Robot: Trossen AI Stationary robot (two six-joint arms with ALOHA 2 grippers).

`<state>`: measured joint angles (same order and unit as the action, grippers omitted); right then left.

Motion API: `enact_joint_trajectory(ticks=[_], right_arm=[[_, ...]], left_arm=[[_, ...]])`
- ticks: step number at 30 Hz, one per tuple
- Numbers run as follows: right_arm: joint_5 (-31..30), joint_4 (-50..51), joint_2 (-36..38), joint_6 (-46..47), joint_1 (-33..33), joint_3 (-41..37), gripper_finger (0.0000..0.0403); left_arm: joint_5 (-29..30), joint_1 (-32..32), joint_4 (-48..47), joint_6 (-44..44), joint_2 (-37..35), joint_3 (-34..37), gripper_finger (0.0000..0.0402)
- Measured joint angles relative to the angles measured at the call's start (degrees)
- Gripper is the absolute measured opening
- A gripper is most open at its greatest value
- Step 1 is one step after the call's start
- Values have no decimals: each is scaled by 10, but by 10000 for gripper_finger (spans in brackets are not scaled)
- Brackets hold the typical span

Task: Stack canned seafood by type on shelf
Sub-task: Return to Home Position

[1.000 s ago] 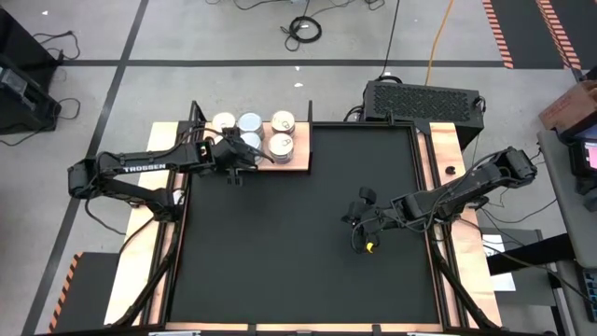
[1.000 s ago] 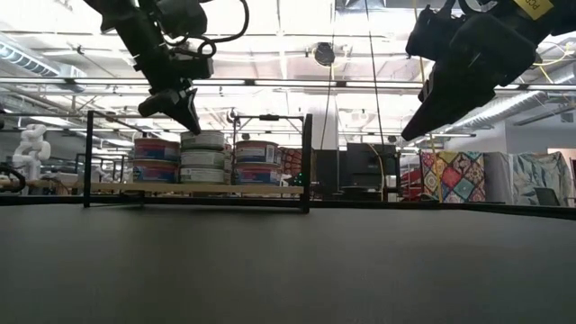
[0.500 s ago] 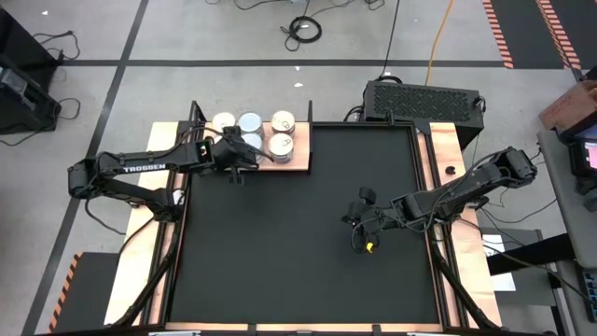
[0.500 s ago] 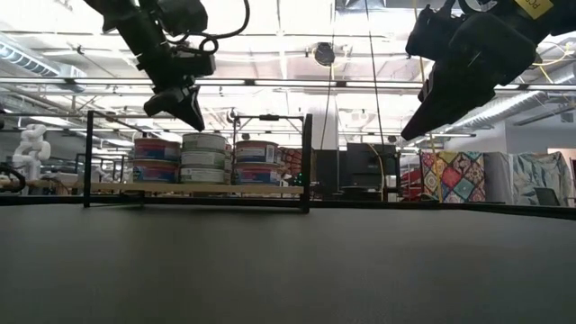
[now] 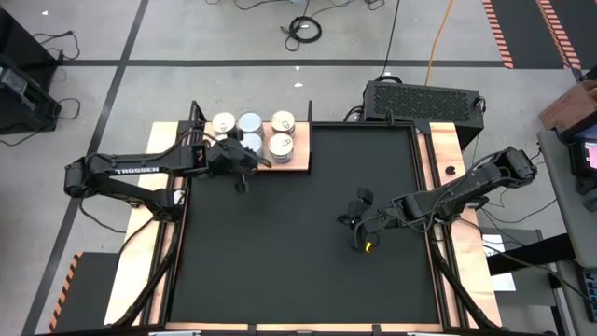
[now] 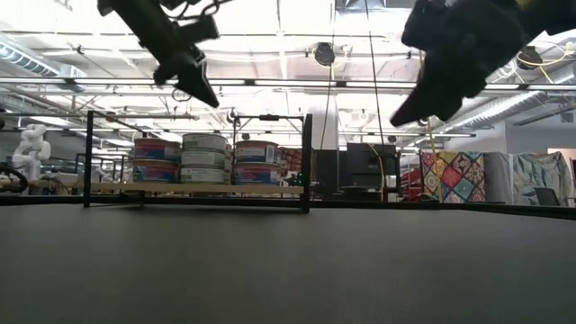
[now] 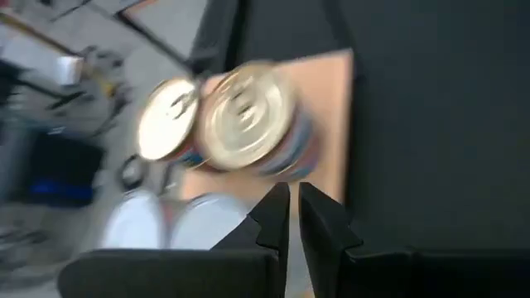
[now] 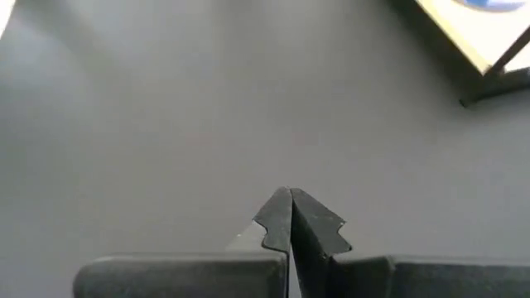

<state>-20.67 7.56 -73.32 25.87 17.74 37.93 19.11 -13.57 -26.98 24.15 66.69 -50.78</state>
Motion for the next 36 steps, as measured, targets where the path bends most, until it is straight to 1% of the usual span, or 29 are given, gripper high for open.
enact_joint_trajectory(ticks=[3,7,9,11,15,18,21,24,27,29,31,33,36], right_arm=[[0,-38,0,-6,0,0,0],[0,-110,0,-36,0,0,0],[10,-144,0,-56,0,0,0],[36,-177,0,-81,-2,0,0],[62,-214,9,-122,-5,0,0],[66,-193,35,-132,-20,0,0],[104,-164,82,-133,-44,0,0],[108,-135,128,-155,-66,0,0],[109,-110,165,-191,-88,-1,0],[122,-103,189,-208,-107,-14,0],[140,-108,210,-212,-131,-32,0],[160,-109,233,-208,-157,-60,0],[183,-133,268,-187,-195,-111,0]], left_arm=[[-34,24,0,-52,-24,9,27],[-41,69,2,-108,-76,35,12],[-41,96,30,-126,-114,62,6],[-41,119,54,-142,-156,99,4],[-38,151,140,-174,-241,184,4],[-37,167,178,-179,-304,238,4],[-34,174,189,-183,-373,279,4],[-24,173,202,-213,-446,314,4],[-22,173,236,-220,-513,357,4],[-21,173,276,-224,-551,393,4],[-21,173,293,-225,-585,424,4],[-17,173,293,-237,-615,440,4],[-1,173,271,-246,-656,443,4]])
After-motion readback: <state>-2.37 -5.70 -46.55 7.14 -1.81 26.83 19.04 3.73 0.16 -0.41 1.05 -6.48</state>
